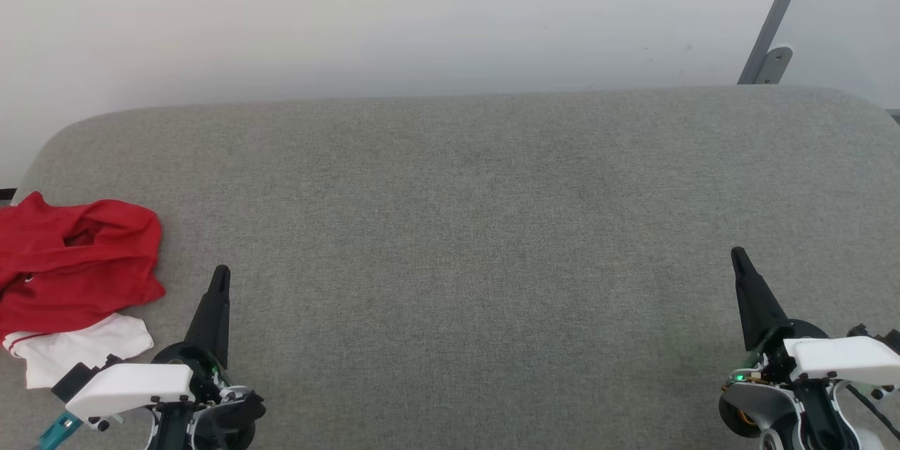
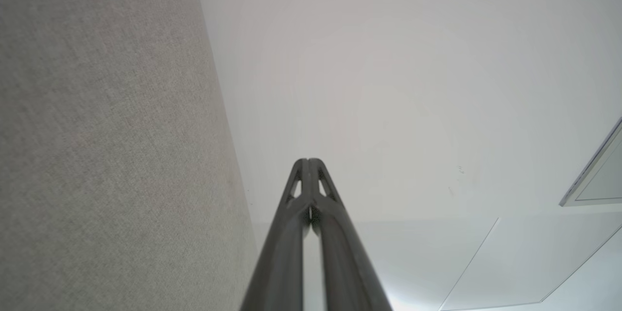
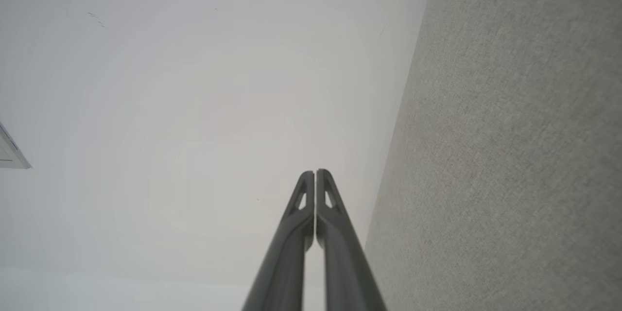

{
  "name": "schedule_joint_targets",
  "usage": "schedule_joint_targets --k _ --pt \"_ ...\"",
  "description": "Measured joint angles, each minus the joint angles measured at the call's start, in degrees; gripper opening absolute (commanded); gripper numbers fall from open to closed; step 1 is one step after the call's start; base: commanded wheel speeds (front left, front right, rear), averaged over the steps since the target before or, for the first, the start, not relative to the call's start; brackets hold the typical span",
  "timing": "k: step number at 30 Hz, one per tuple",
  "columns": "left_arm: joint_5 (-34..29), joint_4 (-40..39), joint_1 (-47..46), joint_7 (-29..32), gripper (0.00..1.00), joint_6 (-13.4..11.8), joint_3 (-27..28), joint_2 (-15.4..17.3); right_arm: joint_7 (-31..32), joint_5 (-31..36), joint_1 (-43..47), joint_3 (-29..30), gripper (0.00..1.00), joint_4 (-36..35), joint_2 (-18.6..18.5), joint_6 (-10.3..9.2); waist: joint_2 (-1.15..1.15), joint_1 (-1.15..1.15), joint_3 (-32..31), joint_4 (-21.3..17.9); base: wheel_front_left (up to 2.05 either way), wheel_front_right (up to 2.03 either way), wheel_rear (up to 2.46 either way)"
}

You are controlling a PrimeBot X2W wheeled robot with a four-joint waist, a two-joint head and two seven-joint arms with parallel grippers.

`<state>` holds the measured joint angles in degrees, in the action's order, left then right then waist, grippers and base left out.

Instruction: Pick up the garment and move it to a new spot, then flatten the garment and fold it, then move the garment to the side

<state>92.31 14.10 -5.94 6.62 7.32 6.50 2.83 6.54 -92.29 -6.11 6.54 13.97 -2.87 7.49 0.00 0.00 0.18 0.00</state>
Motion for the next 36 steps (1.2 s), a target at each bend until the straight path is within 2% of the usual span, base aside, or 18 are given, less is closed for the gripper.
schedule_joint_targets --k 31,32,36 --pt "0.0 0.0 0.0 0.0 0.0 0.0 0.0 0.0 0.0 0.0 0.0 0.0 0.0 0.0 0.0 0.0 0.0 0.0 0.0 0.0 0.0 0.0 0.0" --pt "0.0 0.2 0.1 0.0 1.0 0.0 0.0 0.0 0.0 0.0 0.1 0.0 1.0 0.2 0.0 0.0 0.0 0.0 0.0 0.0 0.0 0.0 0.0" --pt "0.0 2.0 2.0 -0.1 1.0 -0.3 -0.1 -0.7 0.0 0.0 2.1 -0.2 1.0 1.9 0.3 -0.01 0.0 0.0 0.0 0.0 0.0 0.0 0.0"
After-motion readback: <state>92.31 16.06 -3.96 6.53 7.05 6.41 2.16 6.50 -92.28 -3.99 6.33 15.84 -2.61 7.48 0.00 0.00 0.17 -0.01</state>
